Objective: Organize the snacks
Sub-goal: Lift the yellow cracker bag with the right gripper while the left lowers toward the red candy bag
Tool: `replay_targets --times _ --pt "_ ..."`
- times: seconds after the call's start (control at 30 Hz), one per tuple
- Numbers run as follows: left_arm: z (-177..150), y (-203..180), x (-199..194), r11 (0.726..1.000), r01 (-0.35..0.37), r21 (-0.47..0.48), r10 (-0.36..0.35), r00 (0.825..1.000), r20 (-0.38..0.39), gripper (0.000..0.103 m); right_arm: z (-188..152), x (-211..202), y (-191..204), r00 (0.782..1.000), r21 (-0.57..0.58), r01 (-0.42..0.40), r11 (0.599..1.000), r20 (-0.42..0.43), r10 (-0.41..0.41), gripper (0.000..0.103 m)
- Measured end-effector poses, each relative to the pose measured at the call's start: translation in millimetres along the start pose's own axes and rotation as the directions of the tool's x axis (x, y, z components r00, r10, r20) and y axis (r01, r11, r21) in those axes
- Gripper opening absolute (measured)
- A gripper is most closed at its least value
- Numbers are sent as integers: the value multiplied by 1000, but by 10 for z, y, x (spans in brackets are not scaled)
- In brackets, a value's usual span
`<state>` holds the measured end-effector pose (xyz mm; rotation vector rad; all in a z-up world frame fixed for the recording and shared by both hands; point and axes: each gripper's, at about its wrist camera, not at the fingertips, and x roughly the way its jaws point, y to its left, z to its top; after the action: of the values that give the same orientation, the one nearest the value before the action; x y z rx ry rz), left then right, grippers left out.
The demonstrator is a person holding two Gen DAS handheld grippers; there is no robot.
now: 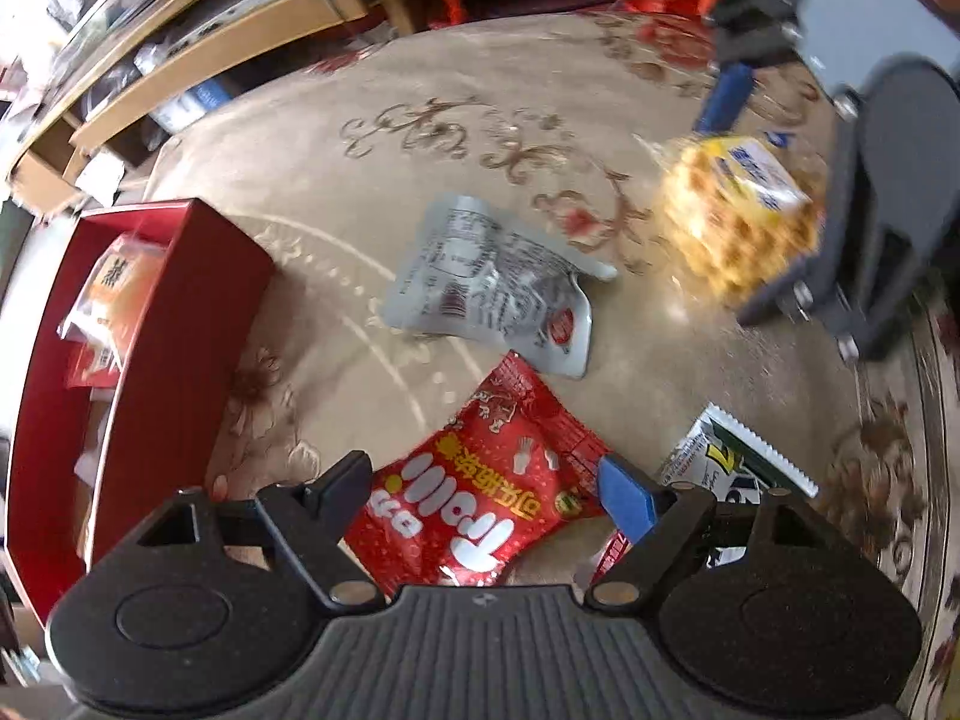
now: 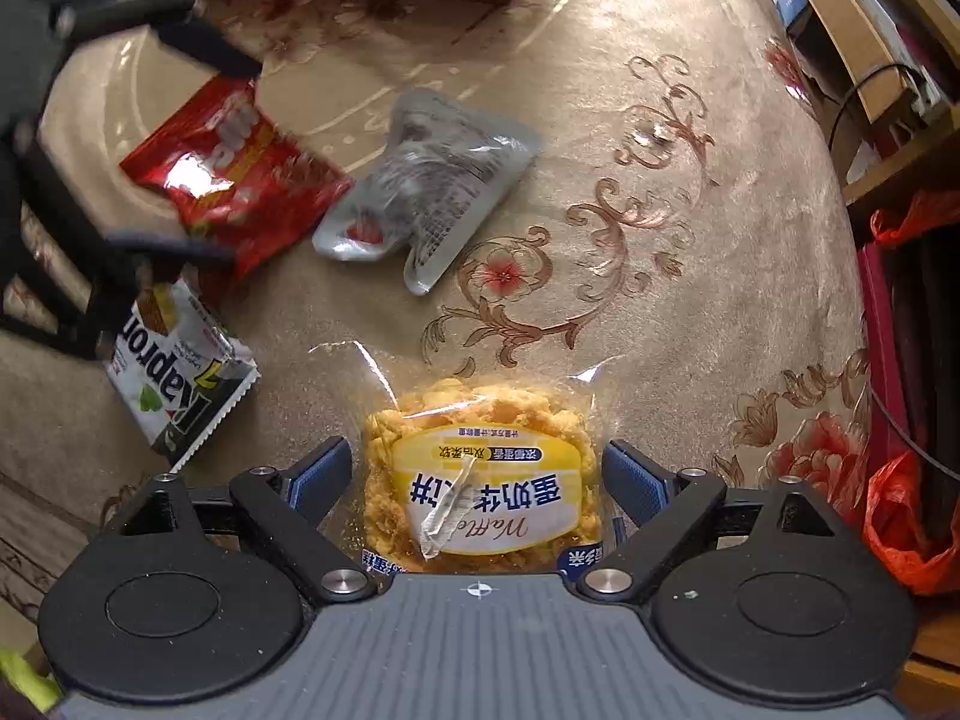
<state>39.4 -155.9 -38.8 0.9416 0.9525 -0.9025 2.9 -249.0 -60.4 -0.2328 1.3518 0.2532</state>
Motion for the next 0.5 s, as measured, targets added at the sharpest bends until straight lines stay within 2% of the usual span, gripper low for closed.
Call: replay_targets --times 0.13,0.3,0.43,0.5 --pt "-71 82 13 988 21 -151 -22 1000 -6 82 1 -43 -41 1000 13 -2 1000 11 2 87" --pt "-331 -5 -2 933 12 -361 -29 999 -42 80 -35 -86 -75 1000 20 1 1000 18 -1 85" --pt "-598 -180 -84 893 12 -449 -40 998 -53 79 -74 -88 -44 1000 10 11 1000 15 -11 85" --pt "-621 -167 -175 886 3 -463 -26 999 -45 79 -50 -91 -21 1000 8 14 1000 15 -14 86"
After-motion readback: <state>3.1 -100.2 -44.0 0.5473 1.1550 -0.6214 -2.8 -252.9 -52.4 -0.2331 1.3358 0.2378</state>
